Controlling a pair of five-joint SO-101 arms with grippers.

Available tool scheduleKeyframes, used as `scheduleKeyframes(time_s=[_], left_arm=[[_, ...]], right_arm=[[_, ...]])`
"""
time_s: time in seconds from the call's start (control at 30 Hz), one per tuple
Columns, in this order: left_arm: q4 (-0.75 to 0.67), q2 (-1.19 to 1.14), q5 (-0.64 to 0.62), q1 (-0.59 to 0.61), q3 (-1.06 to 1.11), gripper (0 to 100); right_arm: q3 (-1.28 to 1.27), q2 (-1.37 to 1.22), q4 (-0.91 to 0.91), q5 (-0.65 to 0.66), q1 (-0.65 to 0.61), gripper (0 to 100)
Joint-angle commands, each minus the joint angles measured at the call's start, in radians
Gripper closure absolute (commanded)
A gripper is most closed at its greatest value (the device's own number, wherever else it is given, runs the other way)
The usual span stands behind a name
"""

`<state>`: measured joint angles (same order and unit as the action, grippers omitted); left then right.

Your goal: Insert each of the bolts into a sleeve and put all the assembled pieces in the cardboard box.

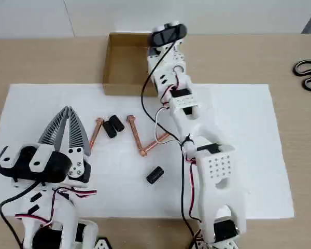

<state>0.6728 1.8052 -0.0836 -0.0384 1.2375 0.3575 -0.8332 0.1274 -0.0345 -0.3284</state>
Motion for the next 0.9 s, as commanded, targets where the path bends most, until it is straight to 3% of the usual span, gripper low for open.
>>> scheduleKeyframes(time_s=[0.0,0.23,0.47,0.77,0.87], left_arm=[[-0.020,0.012,0.002,0.002,-0.001,99],[-0.020,0.012,0.002,0.002,0.030,99],[-0.020,0.012,0.002,0.002,0.031,99],[-0.020,0.012,0.002,0.003,0.025,99],[-0.020,0.012,0.003,0.038,0.024,99]], right_arm=[[0.109,-0.013,0.025,-0.011,-0.022,99.5],[0.117,-0.039,-0.099,-0.008,-0.053,98.0],[0.115,-0.031,-0.225,-0.008,-0.027,76.3],[0.117,-0.013,-0.277,-0.008,-0.027,75.7],[0.117,0.081,-0.375,-0.012,-0.027,75.7]])
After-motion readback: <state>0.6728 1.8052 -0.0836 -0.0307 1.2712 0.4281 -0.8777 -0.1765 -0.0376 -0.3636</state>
